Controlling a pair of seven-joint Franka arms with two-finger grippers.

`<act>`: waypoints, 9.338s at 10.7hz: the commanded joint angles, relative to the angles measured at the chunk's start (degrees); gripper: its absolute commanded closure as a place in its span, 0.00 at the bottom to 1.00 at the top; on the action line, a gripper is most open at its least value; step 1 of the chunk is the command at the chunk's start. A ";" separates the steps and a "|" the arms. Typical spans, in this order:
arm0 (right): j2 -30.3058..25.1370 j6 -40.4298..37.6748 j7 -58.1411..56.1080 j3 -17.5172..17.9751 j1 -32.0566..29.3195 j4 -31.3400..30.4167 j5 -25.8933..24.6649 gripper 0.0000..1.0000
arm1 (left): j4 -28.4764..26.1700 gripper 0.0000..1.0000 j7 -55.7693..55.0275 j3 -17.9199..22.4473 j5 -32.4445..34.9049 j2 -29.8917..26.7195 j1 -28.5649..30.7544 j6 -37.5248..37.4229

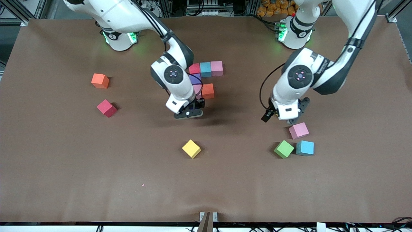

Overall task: Arrange 11 blocks into digit 3
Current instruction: 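Carry purple toward pink with the right gripper while the left gripper reaches yellow, then place purple below pink with the right gripper while the left gripper grasps yellow, then carry yellow to orange with the left gripper while the right gripper grasps red, then set yellow below orange with the left gripper while the right gripper lifts red, then release the red cube below purple while the left gripper reaches green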

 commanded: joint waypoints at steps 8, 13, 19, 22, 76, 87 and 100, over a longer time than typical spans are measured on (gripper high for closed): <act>0.46 -4.29 9.48 -0.25 0.24 0.08 -1.24 0.68 | -7.13 0.00 6.42 -0.79 1.59 -0.93 7.06 4.84; 0.38 -4.81 10.62 0.28 0.68 -0.01 -1.24 0.67 | -11.25 0.00 7.56 -0.88 3.45 -0.22 10.93 9.94; 0.38 -4.29 10.37 0.63 1.20 -1.41 -2.12 0.65 | -14.51 0.00 6.42 -0.88 2.83 2.76 13.48 16.09; 0.73 -4.29 10.28 0.63 1.20 -1.51 -3.00 0.65 | -14.68 0.00 5.72 -0.88 2.83 4.52 13.04 16.09; -19.33 8.65 -58.41 6.69 -37.75 -25.01 -2.12 0.80 | -7.48 0.00 -68.55 -0.88 3.09 15.69 -23.26 27.08; -1.66 4.76 -10.82 2.33 -12.19 1.72 -2.83 0.78 | 5.15 0.00 -53.82 -4.75 2.66 6.98 -15.72 8.91; 5.82 -8.51 -2.64 -8.34 3.13 13.96 0.32 0.78 | 23.36 0.00 28.16 8.95 2.92 12.77 -4.63 -6.59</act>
